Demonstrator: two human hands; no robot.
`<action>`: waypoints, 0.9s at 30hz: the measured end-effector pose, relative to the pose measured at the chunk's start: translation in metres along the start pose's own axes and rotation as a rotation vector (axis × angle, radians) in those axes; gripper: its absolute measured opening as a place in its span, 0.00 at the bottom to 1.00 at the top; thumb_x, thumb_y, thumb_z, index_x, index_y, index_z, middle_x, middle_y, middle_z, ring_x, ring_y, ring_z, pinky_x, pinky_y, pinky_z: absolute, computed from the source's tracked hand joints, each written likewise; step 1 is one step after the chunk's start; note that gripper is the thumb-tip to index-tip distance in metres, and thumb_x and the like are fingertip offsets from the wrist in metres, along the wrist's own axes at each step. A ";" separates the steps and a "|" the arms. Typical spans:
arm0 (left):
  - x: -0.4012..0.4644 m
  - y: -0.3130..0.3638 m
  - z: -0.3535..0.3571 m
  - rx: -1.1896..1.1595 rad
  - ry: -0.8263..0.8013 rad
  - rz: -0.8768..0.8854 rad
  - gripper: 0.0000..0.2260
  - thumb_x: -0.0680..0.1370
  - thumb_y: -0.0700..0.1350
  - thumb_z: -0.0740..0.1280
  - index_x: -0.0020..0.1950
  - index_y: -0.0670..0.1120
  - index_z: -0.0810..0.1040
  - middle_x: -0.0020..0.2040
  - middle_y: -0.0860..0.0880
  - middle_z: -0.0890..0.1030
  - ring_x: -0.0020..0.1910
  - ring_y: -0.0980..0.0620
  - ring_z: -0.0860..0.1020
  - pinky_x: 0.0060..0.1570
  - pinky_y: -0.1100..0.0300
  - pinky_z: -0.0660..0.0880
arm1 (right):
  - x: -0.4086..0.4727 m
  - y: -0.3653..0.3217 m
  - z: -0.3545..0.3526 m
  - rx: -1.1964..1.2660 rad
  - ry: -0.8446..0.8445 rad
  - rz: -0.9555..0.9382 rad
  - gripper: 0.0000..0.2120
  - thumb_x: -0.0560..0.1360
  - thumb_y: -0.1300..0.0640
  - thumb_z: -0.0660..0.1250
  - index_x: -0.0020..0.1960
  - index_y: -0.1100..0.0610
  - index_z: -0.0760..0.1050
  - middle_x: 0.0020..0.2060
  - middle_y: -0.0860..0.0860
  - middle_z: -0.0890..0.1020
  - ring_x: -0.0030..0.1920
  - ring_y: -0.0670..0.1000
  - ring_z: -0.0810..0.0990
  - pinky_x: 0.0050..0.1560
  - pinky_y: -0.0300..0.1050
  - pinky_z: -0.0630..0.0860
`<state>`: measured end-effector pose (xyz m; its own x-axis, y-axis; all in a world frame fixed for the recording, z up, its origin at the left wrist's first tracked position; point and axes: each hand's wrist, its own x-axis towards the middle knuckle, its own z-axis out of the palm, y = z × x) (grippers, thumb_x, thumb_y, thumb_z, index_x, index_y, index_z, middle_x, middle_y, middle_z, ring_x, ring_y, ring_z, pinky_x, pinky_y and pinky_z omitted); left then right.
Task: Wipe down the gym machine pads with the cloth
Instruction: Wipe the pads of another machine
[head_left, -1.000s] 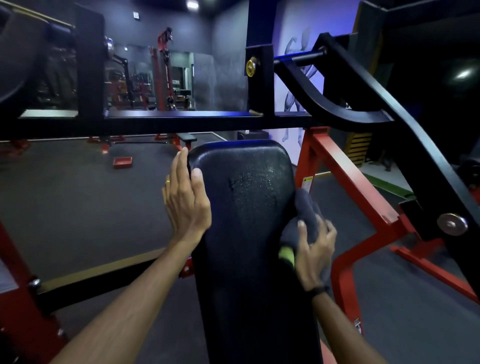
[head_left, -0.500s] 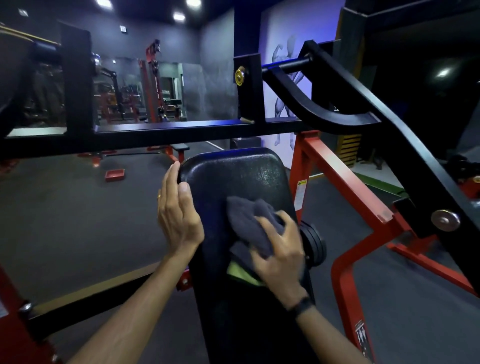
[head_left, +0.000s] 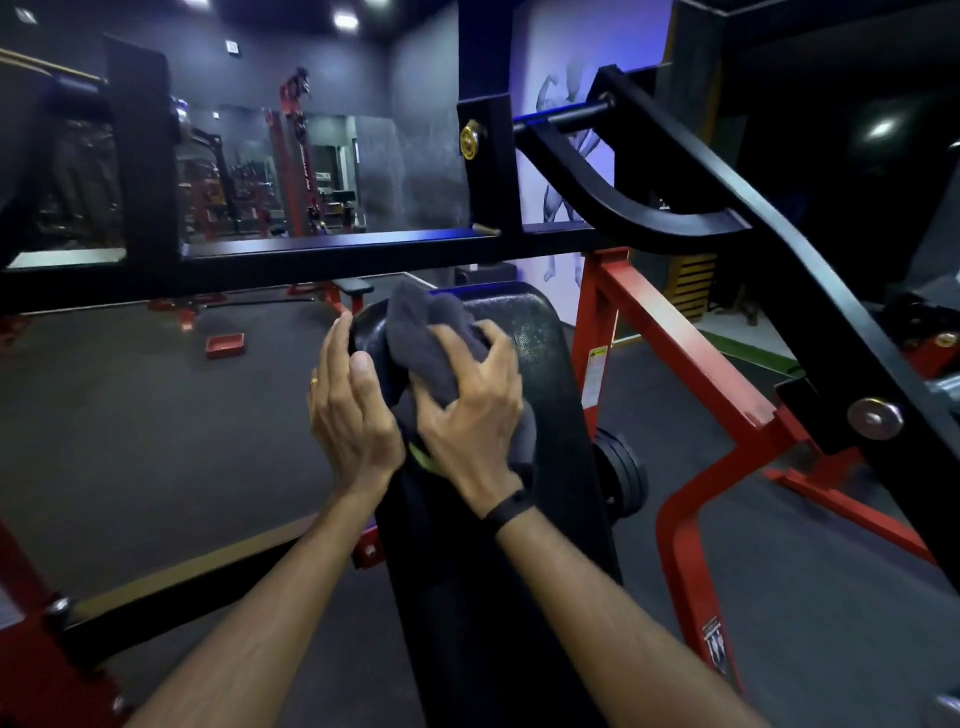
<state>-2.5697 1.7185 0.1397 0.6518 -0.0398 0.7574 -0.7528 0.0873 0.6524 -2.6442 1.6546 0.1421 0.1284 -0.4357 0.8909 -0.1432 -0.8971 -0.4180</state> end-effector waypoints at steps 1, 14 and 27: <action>0.000 0.001 0.000 -0.003 -0.002 0.001 0.26 0.82 0.53 0.48 0.76 0.45 0.69 0.74 0.48 0.72 0.73 0.51 0.69 0.72 0.42 0.64 | -0.003 0.002 -0.004 0.011 -0.024 -0.056 0.21 0.71 0.50 0.70 0.63 0.52 0.78 0.64 0.58 0.74 0.60 0.60 0.76 0.54 0.56 0.76; 0.000 -0.004 0.002 0.097 0.029 -0.009 0.24 0.82 0.50 0.49 0.73 0.44 0.72 0.72 0.45 0.75 0.67 0.50 0.72 0.66 0.56 0.64 | 0.039 0.012 -0.003 -0.009 0.021 0.180 0.23 0.67 0.54 0.72 0.62 0.51 0.78 0.60 0.59 0.75 0.57 0.62 0.76 0.56 0.55 0.75; -0.002 0.000 0.000 0.098 0.059 -0.046 0.27 0.82 0.53 0.46 0.74 0.47 0.72 0.72 0.51 0.75 0.68 0.53 0.72 0.67 0.60 0.61 | 0.053 0.109 -0.036 -0.087 0.097 0.433 0.22 0.73 0.51 0.73 0.66 0.51 0.77 0.58 0.57 0.77 0.60 0.60 0.77 0.55 0.46 0.71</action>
<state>-2.5705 1.7187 0.1382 0.6880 0.0171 0.7255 -0.7255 -0.0106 0.6882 -2.6879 1.5366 0.1500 -0.0535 -0.7570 0.6513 -0.2461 -0.6221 -0.7433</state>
